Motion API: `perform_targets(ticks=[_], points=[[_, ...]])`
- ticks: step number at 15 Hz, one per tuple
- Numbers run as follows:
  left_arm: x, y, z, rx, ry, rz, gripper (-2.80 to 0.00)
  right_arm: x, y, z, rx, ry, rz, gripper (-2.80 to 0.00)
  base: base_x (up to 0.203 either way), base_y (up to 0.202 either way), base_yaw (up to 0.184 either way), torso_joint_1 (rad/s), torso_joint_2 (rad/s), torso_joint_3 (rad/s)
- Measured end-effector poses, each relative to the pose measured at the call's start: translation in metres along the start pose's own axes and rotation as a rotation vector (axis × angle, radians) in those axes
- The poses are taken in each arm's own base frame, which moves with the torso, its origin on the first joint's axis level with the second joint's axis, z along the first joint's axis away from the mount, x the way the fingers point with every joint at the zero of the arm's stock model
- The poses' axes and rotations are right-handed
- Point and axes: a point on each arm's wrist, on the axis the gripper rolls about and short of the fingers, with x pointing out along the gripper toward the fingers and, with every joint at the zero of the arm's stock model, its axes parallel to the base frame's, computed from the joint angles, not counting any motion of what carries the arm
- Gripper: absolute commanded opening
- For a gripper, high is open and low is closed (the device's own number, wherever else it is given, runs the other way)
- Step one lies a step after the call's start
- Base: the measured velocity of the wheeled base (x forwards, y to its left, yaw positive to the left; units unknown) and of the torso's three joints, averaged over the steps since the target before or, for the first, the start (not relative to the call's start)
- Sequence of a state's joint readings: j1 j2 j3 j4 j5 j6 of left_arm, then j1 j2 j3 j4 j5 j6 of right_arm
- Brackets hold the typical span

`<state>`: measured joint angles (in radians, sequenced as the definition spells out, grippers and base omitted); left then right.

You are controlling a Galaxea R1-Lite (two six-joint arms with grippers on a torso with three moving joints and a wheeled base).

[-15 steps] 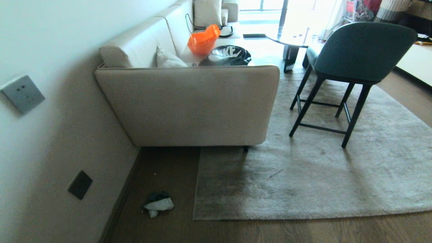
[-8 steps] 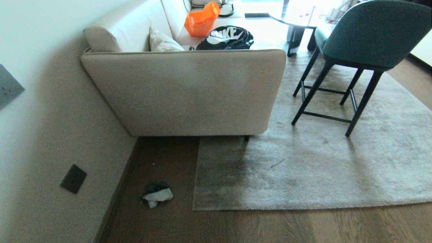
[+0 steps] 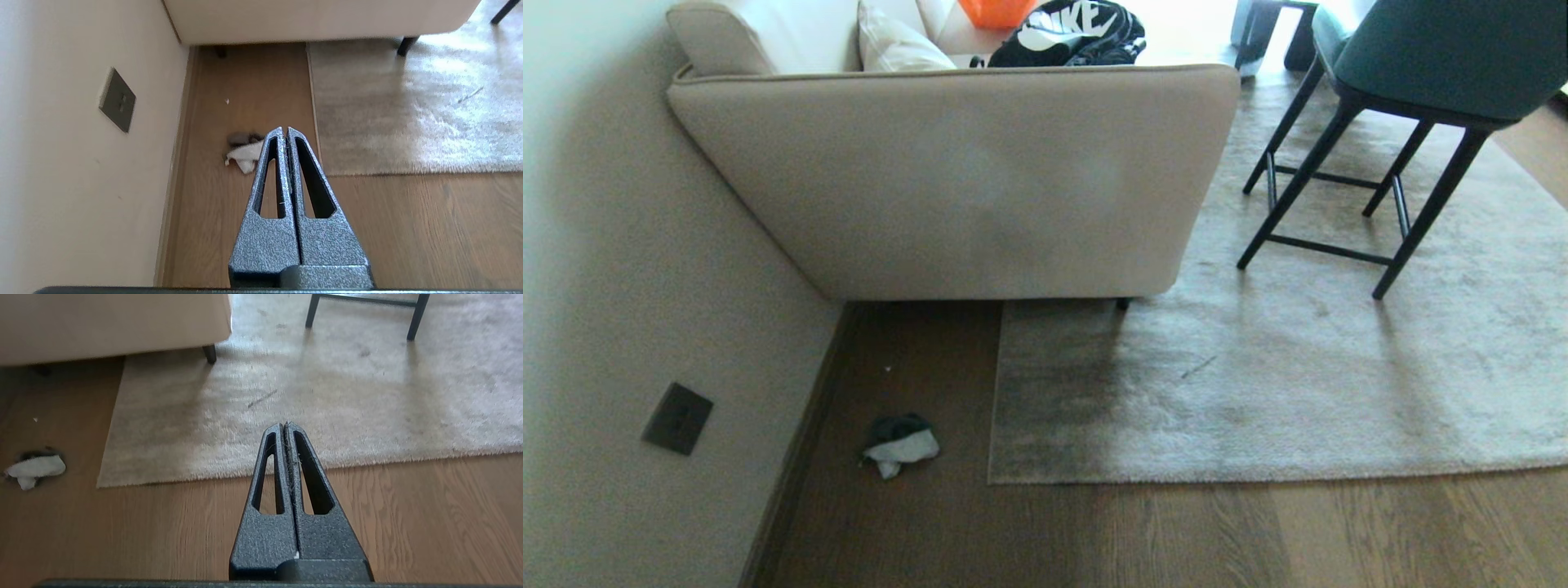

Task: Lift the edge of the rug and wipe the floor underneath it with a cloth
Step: Pick up the rag

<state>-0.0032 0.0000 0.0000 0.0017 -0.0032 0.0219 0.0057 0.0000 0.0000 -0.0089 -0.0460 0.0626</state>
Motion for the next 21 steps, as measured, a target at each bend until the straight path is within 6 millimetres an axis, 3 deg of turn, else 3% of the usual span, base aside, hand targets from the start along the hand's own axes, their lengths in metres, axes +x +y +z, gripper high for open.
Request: perform_targets(ticks=[21], points=[[0.0000,0.0002,0.0001,-0.055,-0.001,0.010,-2.80,0.0000,0.0000,0.0000,0.000,0.000,0.000,-2.80,0.000,0.000,0.000,0.003,0.00,-0.197]])
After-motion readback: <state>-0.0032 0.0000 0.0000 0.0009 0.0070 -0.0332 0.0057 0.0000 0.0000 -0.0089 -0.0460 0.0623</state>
